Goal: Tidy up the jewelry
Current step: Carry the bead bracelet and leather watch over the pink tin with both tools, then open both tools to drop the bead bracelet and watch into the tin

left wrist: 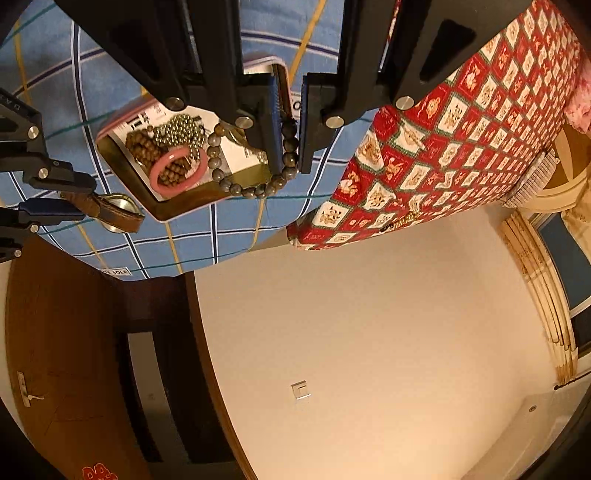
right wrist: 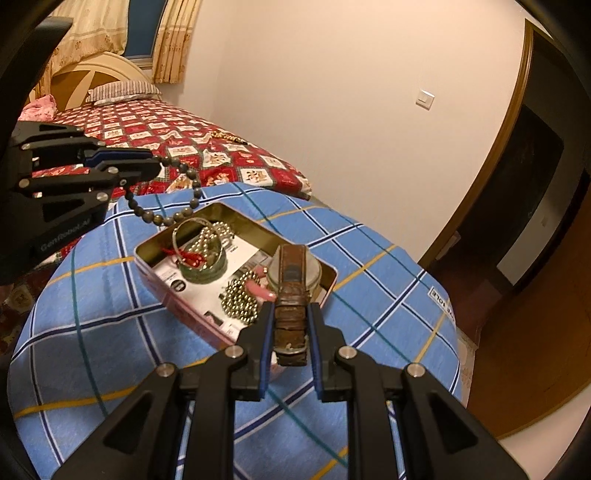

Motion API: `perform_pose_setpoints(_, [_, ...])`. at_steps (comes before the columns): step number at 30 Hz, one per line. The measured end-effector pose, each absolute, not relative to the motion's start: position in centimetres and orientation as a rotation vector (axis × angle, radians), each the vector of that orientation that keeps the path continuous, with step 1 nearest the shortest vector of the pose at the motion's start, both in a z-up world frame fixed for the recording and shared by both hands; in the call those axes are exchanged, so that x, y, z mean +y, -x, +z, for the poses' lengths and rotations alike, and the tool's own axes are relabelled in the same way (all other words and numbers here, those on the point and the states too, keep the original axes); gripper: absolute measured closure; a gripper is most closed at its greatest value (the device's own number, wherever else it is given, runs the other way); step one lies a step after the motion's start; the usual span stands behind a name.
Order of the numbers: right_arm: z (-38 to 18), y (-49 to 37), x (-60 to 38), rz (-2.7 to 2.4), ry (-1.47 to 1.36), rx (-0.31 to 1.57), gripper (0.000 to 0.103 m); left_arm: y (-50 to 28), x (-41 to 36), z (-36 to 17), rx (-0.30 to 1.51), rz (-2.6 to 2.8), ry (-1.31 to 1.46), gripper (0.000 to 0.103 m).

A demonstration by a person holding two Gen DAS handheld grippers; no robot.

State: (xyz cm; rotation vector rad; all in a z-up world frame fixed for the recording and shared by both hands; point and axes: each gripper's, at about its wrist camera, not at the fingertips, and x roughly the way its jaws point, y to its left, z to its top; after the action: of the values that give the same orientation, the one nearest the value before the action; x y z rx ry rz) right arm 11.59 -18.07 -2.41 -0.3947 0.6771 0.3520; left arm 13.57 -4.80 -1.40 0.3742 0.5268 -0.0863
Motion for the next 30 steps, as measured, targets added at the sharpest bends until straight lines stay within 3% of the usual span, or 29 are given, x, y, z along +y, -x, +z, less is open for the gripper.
perform_pose_setpoints(30, [-5.4,-18.0,-16.5,0.355,0.413,0.753,0.084,-19.7,-5.4,-5.7,0.614,-0.068,-0.406,0.095])
